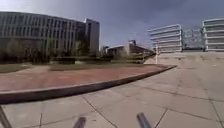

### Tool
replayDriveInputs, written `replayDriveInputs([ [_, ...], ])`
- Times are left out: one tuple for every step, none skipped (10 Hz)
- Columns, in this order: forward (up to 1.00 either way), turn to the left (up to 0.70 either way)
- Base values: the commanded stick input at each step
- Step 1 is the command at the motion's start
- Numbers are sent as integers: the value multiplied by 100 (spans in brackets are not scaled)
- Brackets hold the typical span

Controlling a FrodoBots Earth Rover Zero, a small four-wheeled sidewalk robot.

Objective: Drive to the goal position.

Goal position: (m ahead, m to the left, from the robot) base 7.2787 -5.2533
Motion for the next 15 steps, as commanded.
replayDriveInputs([
  [70, -35],
  [70, -35],
  [70, -35],
  [70, -35],
  [70, -35],
  [70, -35],
  [70, -35],
  [70, -35],
  [70, -35],
  [70, -35],
  [70, -35],
  [70, -35],
  [70, -35],
  [70, -35],
  [70, -35],
])
